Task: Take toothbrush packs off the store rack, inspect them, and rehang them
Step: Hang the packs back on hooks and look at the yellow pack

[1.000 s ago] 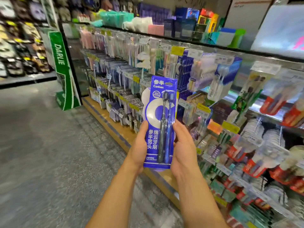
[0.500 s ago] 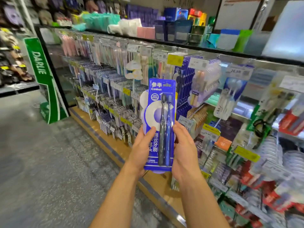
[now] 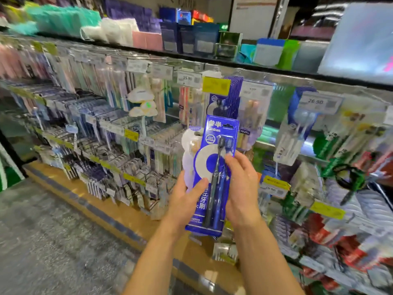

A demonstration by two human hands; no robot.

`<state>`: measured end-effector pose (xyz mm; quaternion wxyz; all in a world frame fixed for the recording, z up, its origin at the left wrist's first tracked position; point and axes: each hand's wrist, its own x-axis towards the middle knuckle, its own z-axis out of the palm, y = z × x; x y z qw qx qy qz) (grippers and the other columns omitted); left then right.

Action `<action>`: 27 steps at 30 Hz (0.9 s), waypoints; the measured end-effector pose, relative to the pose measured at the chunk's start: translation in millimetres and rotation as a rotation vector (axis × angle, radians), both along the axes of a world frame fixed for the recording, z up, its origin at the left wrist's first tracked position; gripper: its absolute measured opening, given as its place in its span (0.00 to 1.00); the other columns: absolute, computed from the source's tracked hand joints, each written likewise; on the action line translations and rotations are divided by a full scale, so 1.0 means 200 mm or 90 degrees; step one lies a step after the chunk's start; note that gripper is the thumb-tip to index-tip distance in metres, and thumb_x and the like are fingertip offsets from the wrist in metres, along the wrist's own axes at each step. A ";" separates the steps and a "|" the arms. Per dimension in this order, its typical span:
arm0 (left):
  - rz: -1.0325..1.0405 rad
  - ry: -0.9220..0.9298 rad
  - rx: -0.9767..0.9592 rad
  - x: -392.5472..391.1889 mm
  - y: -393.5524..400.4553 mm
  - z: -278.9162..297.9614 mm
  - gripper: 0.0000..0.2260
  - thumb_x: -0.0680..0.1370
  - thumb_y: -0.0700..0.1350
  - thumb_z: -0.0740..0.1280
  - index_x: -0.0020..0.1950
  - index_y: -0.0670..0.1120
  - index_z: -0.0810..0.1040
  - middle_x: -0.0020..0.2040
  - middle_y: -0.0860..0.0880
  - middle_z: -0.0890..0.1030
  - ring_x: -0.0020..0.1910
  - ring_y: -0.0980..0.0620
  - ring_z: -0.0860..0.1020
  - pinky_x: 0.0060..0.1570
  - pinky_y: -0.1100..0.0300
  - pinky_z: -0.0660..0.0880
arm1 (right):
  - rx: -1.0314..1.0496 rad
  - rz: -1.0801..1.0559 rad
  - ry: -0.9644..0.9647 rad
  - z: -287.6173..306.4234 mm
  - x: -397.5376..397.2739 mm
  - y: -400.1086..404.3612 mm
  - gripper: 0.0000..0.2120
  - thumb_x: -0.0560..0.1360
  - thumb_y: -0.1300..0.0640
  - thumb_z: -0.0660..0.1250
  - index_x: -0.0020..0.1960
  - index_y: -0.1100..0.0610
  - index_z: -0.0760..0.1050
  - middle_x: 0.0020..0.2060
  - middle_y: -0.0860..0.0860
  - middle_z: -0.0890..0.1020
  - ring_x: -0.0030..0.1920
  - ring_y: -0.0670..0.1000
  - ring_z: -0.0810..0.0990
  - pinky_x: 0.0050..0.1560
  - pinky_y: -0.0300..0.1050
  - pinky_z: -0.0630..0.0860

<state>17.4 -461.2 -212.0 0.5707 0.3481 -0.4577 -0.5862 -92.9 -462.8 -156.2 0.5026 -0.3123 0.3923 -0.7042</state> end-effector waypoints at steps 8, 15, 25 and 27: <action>-0.089 -0.022 -0.017 0.32 -0.36 0.01 0.17 0.81 0.40 0.68 0.70 0.50 0.74 0.63 0.49 0.84 0.63 0.47 0.82 0.66 0.45 0.77 | -0.005 -0.098 0.009 0.15 0.25 -0.36 0.11 0.77 0.65 0.65 0.58 0.65 0.80 0.46 0.61 0.84 0.43 0.59 0.82 0.45 0.52 0.80; -0.158 -0.035 -0.077 0.56 -0.57 0.00 0.23 0.78 0.41 0.67 0.74 0.47 0.71 0.69 0.48 0.80 0.70 0.48 0.77 0.72 0.49 0.72 | 0.013 -0.127 0.049 0.26 0.41 -0.59 0.05 0.81 0.62 0.66 0.47 0.59 0.77 0.34 0.53 0.85 0.31 0.51 0.83 0.32 0.46 0.82; -0.222 -0.017 -0.041 0.68 -0.74 -0.03 0.19 0.73 0.61 0.73 0.63 0.64 0.78 0.64 0.52 0.84 0.65 0.46 0.81 0.67 0.37 0.74 | 0.066 -0.195 0.083 0.26 0.52 -0.70 0.08 0.83 0.58 0.65 0.44 0.57 0.77 0.30 0.51 0.85 0.28 0.49 0.83 0.30 0.45 0.81; -0.225 0.034 -0.004 0.69 -0.78 -0.03 0.15 0.79 0.57 0.70 0.65 0.59 0.77 0.62 0.47 0.85 0.62 0.42 0.83 0.63 0.38 0.77 | 0.071 -0.224 0.079 0.27 0.51 -0.71 0.08 0.82 0.56 0.66 0.44 0.56 0.77 0.31 0.51 0.85 0.28 0.49 0.83 0.31 0.46 0.81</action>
